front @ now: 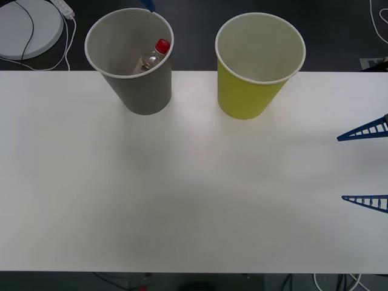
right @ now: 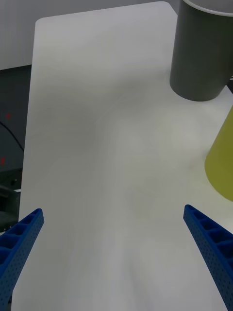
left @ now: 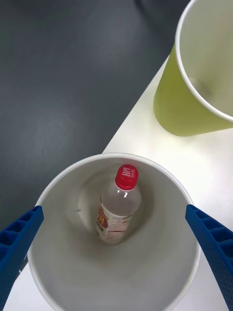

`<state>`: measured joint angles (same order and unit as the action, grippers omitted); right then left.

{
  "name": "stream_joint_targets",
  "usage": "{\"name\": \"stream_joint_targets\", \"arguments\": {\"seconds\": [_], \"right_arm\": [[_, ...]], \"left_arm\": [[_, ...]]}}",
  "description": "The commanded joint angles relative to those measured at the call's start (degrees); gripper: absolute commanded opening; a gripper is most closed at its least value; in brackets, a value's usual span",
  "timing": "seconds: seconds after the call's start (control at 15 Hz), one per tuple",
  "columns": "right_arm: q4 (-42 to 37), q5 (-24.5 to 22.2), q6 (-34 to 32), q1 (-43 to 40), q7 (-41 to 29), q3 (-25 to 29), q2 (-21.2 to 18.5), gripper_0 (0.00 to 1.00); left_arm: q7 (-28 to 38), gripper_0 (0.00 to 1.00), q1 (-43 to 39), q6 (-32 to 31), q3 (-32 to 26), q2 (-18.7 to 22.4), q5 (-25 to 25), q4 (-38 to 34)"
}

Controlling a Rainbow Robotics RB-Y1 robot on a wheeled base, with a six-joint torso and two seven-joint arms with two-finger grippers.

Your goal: Put the can into the green bin and the plastic bottle into the gray bin

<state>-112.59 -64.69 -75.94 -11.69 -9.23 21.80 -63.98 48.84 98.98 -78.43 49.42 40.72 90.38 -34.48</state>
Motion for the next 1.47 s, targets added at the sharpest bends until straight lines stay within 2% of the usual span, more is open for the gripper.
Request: {"name": "stream_joint_targets", "arguments": {"seconds": [0.07,0.6,1.07,1.27,1.47], "right_arm": [[0.0,0.0,0.0,0.0,0.0,0.0,0.0,1.0],[0.0,0.0,0.0,0.0,0.0,0.0,0.0,1.0],[0.0,0.0,0.0,0.0,0.0,0.0,0.0,1.0],[0.0,0.0,0.0,0.0,0.0,0.0,0.0,1.0],[0.0,0.0,0.0,0.0,0.0,0.0,0.0,1.0]], "left_arm": [[-0.7,1.0,0.0,0.0,2.9,2.2,-3.2,-1.6],[-3.8,1.0,-6.5,-0.4,4.0,12.9,-8.6,-16.8],[-6.0,1.0,-15.0,0.9,4.0,27.4,-17.2,-34.1],[-11.0,1.0,-19.1,2.0,4.0,32.7,-23.6,-37.4],[-17.0,1.0,-22.3,2.2,4.0,35.6,-26.6,-38.8]]}}
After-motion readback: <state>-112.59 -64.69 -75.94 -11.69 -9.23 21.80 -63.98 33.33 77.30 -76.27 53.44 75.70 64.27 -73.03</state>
